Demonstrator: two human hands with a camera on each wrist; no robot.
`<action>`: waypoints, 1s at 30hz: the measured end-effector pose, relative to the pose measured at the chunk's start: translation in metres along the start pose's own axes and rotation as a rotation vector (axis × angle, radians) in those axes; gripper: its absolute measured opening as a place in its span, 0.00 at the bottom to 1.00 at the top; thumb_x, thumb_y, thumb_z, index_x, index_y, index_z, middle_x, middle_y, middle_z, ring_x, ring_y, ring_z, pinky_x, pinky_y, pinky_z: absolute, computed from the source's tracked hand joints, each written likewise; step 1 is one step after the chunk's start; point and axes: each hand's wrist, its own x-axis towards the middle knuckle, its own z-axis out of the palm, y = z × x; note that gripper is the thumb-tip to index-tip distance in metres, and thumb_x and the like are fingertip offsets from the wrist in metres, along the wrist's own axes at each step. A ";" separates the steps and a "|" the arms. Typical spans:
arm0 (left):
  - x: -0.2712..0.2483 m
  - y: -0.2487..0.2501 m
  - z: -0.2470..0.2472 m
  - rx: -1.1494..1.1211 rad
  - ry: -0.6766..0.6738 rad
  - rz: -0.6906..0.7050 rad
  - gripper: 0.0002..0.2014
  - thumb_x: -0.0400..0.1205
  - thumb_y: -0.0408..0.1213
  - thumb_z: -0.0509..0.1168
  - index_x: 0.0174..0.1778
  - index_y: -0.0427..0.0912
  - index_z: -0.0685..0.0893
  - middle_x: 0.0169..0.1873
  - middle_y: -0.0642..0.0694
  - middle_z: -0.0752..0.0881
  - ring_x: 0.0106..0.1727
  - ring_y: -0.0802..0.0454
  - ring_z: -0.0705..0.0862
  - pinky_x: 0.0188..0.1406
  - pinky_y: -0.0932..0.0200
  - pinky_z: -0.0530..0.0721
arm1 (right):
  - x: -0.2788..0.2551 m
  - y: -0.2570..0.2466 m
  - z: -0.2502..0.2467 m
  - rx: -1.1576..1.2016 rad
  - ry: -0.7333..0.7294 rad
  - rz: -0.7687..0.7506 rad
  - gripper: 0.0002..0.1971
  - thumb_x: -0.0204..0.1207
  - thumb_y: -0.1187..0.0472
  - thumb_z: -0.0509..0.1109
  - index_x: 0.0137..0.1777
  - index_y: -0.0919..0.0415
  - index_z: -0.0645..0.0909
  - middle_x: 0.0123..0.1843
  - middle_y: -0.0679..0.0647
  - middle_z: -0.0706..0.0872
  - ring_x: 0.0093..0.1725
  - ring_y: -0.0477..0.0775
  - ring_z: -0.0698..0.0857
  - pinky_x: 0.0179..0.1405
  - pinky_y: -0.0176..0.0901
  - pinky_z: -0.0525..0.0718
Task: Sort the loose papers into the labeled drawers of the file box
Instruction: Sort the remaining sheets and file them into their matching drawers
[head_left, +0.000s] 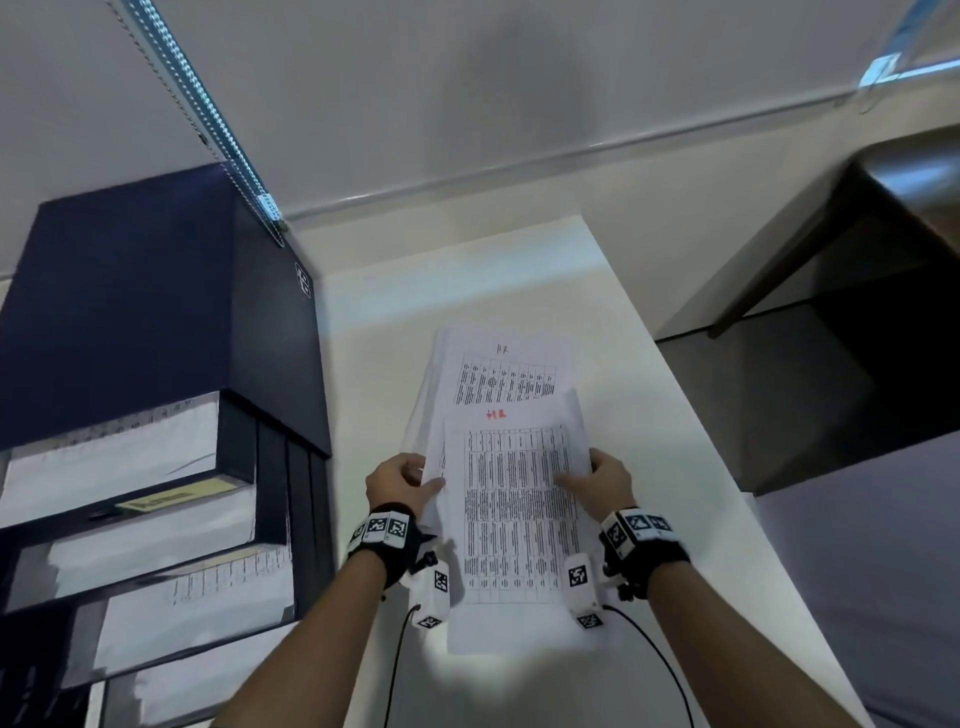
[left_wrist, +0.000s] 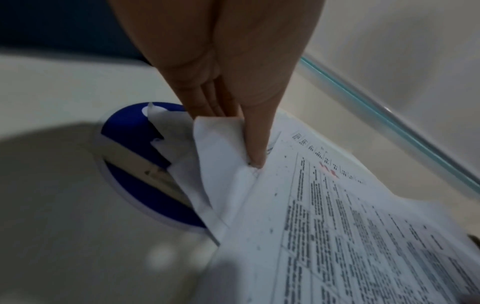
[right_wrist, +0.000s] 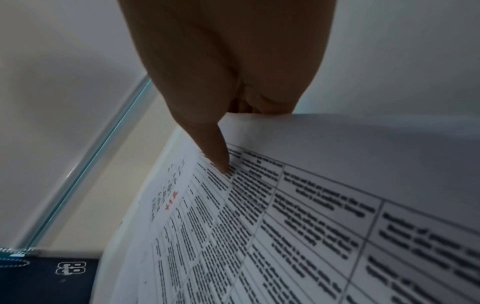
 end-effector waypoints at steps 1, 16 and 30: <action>-0.001 -0.001 -0.001 -0.037 -0.002 0.012 0.16 0.67 0.33 0.84 0.48 0.40 0.89 0.30 0.49 0.83 0.33 0.53 0.80 0.46 0.64 0.81 | -0.002 0.001 0.002 -0.005 0.007 -0.004 0.15 0.70 0.62 0.79 0.55 0.63 0.86 0.48 0.57 0.90 0.42 0.54 0.86 0.32 0.33 0.78; -0.045 -0.016 -0.035 -0.161 -0.830 0.052 0.34 0.67 0.50 0.83 0.68 0.54 0.77 0.62 0.55 0.88 0.63 0.58 0.86 0.65 0.56 0.83 | -0.038 0.036 0.007 -0.028 -0.023 0.015 0.13 0.76 0.51 0.76 0.49 0.62 0.87 0.34 0.50 0.87 0.30 0.46 0.83 0.26 0.33 0.75; -0.082 0.026 -0.060 -0.303 -0.297 0.290 0.25 0.81 0.54 0.69 0.28 0.42 0.68 0.25 0.49 0.60 0.26 0.52 0.59 0.28 0.58 0.59 | -0.060 -0.021 -0.008 0.256 0.004 -0.165 0.26 0.72 0.49 0.80 0.67 0.58 0.79 0.58 0.57 0.88 0.54 0.55 0.88 0.51 0.49 0.87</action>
